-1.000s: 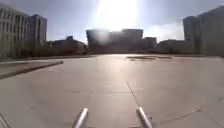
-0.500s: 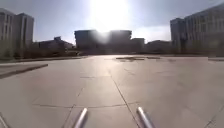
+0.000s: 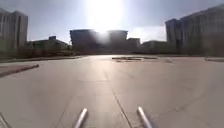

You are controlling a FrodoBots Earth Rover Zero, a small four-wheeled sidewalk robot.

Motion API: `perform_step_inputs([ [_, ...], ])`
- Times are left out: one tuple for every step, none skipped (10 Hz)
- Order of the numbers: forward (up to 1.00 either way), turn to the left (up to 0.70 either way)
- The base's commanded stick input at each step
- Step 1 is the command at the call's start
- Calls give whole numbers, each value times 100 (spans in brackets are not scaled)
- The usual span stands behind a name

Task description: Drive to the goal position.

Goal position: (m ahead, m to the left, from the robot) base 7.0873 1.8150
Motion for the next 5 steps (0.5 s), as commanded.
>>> perform_step_inputs([
  [100, -2],
  [100, -2],
  [100, -2],
  [100, -2],
  [100, -2],
])
